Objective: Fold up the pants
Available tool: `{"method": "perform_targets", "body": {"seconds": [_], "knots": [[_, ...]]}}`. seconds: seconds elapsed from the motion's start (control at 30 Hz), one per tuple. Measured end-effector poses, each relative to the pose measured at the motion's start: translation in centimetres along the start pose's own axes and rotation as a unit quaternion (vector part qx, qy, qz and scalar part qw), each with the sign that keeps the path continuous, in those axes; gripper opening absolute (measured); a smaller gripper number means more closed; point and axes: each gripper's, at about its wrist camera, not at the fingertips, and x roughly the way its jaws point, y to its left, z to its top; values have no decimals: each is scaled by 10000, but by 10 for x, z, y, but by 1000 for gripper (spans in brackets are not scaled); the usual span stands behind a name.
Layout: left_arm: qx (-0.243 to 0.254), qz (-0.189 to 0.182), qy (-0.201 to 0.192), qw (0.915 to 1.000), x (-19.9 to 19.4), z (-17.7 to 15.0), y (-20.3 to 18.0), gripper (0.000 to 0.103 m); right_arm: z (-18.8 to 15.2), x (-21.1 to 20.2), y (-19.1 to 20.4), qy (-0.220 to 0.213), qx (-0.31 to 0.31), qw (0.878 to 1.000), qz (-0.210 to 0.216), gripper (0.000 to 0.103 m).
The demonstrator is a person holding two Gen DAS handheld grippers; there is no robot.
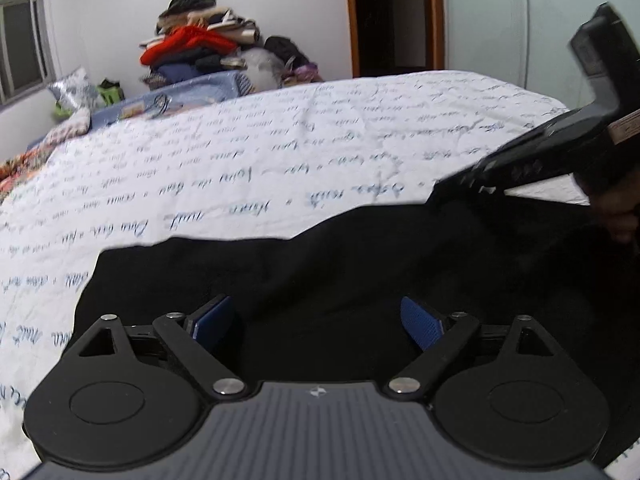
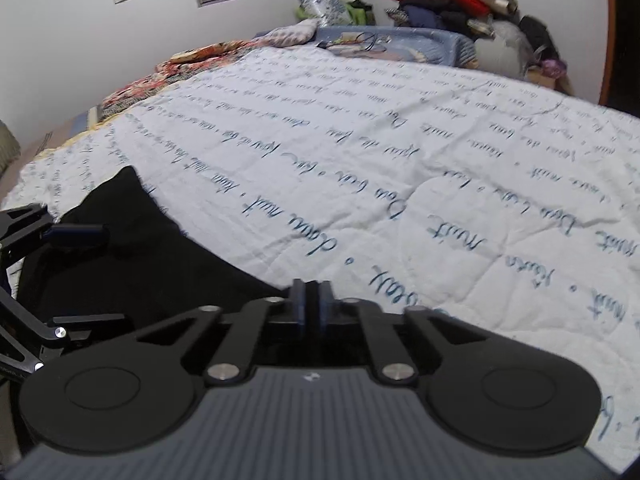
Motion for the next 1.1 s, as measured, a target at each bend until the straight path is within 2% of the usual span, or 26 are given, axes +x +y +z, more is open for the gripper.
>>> {"method": "perform_targets", "body": {"seconds": [0.17,0.27,0.33,0.4,0.43,0.47,0.53,0.63,0.73,0.83,0.93,1.0,1.1], "knots": [[-25,-29,36,10000,-1,-4,1,93,5,1,10,-219,-245,9972,-677,1],[32,-8,56,10000,-7,-3,1,93,3,15,17,-9,-543,9932,-1031,1],[-47,-64,-29,10000,-14,1,7,93,1,11,16,-113,-439,9923,-1151,3],[-205,-175,-65,9996,-16,10,18,93,3,-7,18,-373,-373,9893,-1360,13],[-355,-235,-79,9991,-15,15,26,93,5,-17,22,-494,-379,9882,-1400,14],[-541,-276,-85,9981,-13,21,33,93,6,-26,26,-569,-385,9895,-1268,14],[-925,-272,25,9953,-4,30,48,93,8,-34,35,-546,-404,9949,-744,13],[-1263,-131,293,9915,15,33,65,93,6,-19,48,-165,-567,9977,-327,13],[-1314,-276,412,9901,24,28,73,93,-2,11,45,204,-601,9969,-472,12],[-1358,-319,86,9902,-2,26,78,93,0,14,31,88,-85,9984,-552,10],[-1410,-134,-307,9894,-31,23,93,94,2,-8,50,-201,-417,9951,-871,18],[-1537,-220,-320,9874,-40,16,107,94,-2,-25,69,-292,-657,9947,-731,18],[-1715,-250,26,9849,-37,0,122,94,-17,-41,103,-262,-921,9951,-262,20]]}}
